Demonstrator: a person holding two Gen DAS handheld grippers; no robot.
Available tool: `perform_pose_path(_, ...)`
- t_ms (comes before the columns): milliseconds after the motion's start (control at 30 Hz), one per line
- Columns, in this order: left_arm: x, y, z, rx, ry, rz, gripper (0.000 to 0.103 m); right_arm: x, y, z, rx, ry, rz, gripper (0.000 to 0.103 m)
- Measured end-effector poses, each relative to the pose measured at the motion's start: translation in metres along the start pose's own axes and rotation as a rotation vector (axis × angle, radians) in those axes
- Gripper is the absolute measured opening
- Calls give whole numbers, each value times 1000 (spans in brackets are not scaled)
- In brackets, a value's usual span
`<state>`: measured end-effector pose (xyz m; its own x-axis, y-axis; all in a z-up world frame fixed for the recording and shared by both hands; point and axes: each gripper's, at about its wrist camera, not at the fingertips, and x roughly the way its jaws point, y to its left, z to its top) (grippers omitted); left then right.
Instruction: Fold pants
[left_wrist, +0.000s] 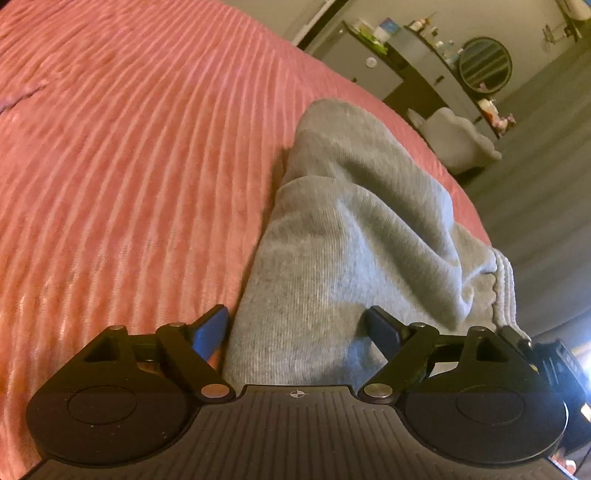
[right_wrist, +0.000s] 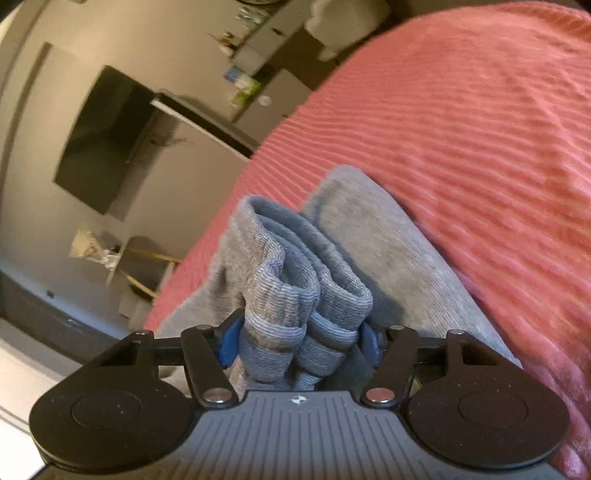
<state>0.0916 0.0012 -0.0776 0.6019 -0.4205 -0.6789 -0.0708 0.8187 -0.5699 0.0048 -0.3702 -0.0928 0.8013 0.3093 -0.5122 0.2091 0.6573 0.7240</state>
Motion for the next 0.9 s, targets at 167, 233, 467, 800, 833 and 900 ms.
perform_pose_path(167, -4, -1, -2, 13, -13, 1, 88, -8, 6, 3, 24, -40, 24, 48)
perform_pose_path(233, -6, 1, -2, -8, -14, -4, 88, -26, 16, 2, 23, -99, 81, 46)
perform_pose_path(467, -3, -1, -3, 5, 6, 19, 88, -40, 10, -17, -214, -54, -213, 64)
perform_pose_path(800, -5, -3, -2, 13, 14, 29, 88, -66, 87, -23, -427, -193, -27, 53)
perform_pose_path(833, -5, -3, -2, 18, 15, 29, 88, -59, 89, -25, -441, -151, -2, 42)
perform_pose_path(900, -7, -2, -2, 12, 17, 23, 88, -38, 86, -34, -493, -63, -88, 37)
